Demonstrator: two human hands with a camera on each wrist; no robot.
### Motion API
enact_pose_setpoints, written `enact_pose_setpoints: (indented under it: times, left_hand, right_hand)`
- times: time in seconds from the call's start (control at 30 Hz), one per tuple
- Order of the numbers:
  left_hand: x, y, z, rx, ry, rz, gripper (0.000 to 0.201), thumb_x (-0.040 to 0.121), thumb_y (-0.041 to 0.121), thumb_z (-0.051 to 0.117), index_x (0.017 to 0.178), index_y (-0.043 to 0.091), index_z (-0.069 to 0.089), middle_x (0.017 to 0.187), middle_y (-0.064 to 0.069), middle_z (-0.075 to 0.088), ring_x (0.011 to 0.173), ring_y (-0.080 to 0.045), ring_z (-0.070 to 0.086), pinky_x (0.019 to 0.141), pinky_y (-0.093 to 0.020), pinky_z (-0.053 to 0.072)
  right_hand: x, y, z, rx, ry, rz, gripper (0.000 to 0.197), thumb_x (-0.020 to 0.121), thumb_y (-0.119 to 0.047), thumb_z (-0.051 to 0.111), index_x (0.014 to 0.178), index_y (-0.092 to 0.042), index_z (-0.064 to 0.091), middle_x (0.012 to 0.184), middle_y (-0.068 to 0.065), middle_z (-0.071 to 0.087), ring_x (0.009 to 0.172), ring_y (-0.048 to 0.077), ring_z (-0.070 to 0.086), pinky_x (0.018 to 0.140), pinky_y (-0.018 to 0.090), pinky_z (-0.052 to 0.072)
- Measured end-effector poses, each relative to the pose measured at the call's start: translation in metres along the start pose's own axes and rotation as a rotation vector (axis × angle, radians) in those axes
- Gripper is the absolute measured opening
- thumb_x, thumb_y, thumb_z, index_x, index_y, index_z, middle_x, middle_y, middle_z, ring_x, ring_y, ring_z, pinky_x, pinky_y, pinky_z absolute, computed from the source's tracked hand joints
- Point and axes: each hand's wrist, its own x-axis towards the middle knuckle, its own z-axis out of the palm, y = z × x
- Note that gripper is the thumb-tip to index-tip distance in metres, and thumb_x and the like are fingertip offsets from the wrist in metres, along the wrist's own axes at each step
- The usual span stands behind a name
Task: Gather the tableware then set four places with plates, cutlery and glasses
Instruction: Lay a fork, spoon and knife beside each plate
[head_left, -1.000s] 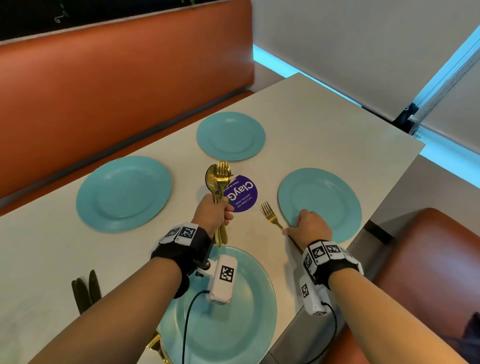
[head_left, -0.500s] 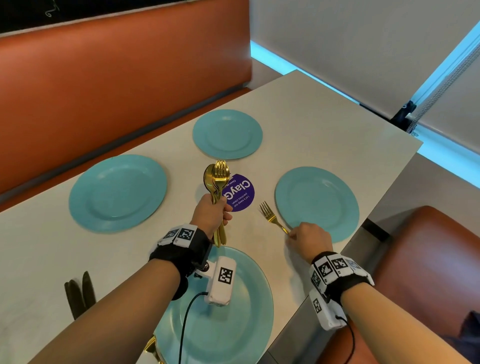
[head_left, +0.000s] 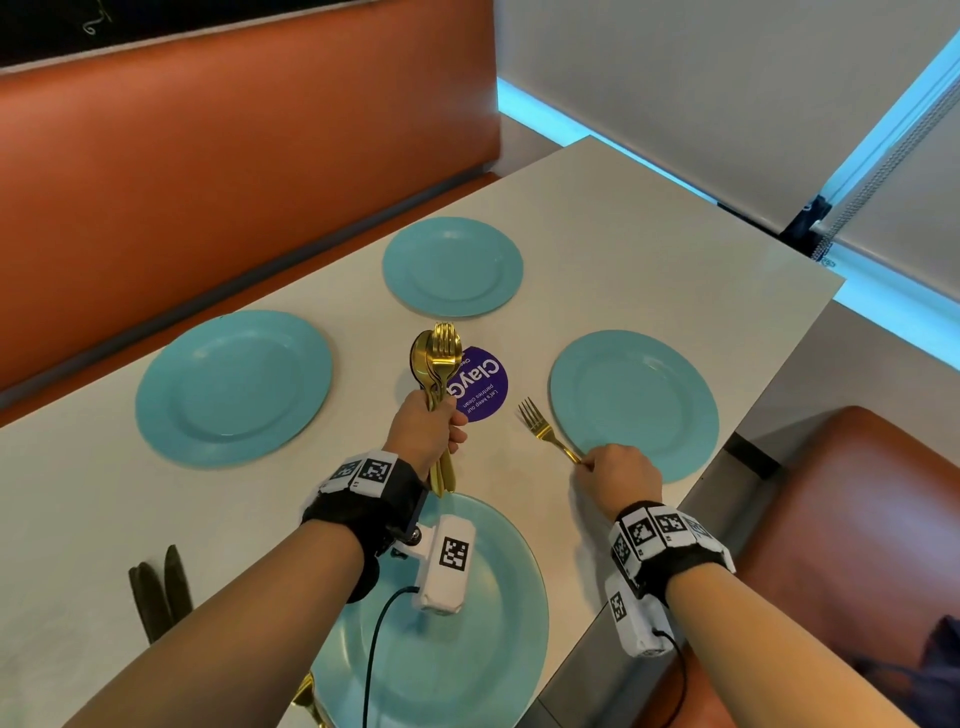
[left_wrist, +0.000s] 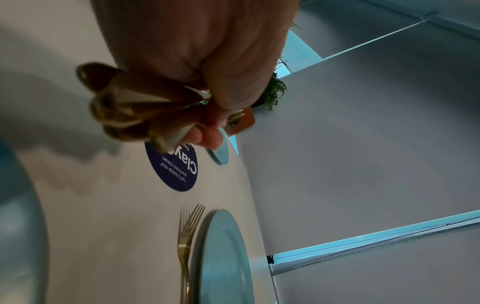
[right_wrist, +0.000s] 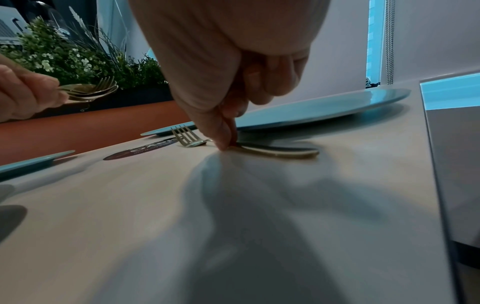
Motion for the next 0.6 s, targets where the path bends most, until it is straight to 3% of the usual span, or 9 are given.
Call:
enact_pose_setpoints:
  times: [0.17,0.33,0.43,0.6]
  left_hand:
    - [0.000,-0.001,-0.001,0.005,-0.001,-0.009,0.030,0.099,0.025,0.045,0.120,0.006,0.050,0.081,-0.003,0.058,0.068,-0.011,0.055,0.060,-0.020,0.048]
    - [-0.005,0.000,-0.003,-0.020,-0.028,0.006,0.024,0.099,0.024,0.045,0.117,0.008,0.050,0.089,-0.006,0.061,0.069,-0.011,0.057,0.061,-0.020,0.049]
    - [-0.009,0.001,-0.003,-0.036,-0.061,0.037,0.019,0.098,0.020,0.048,0.113,0.010,0.049,0.085,-0.004,0.062,0.069,-0.013,0.058,0.063,-0.023,0.050]
    - [-0.016,0.004,0.000,-0.076,-0.132,0.076,0.019,0.095,0.015,0.053,0.113,0.008,0.049,0.082,-0.004,0.064,0.067,-0.015,0.060,0.061,-0.024,0.049]
  right_hand:
    - [-0.001,0.000,0.000,-0.001,0.008,-0.004,0.031,0.096,-0.031,0.044,0.100,-0.014,0.070,0.080,0.001,0.056,0.074,0.019,0.052,0.075,0.030,0.050]
    - [-0.004,-0.004,-0.003,0.011,0.011,0.005,0.031,0.096,-0.030,0.045,0.100,-0.015,0.071,0.088,0.004,0.066,0.074,0.019,0.055,0.076,0.030,0.053]
    - [-0.008,-0.013,-0.011,0.048,0.039,-0.016,0.032,0.096,-0.031,0.045,0.101,-0.015,0.072,0.089,0.005,0.069,0.078,0.021,0.061,0.074,0.030,0.052]
    - [-0.013,-0.056,-0.040,0.412,0.053,-0.154,0.028,0.092,-0.034,0.056,0.098,-0.014,0.075,0.092,0.002,0.072,0.080,0.015,0.060,0.069,0.020,0.046]
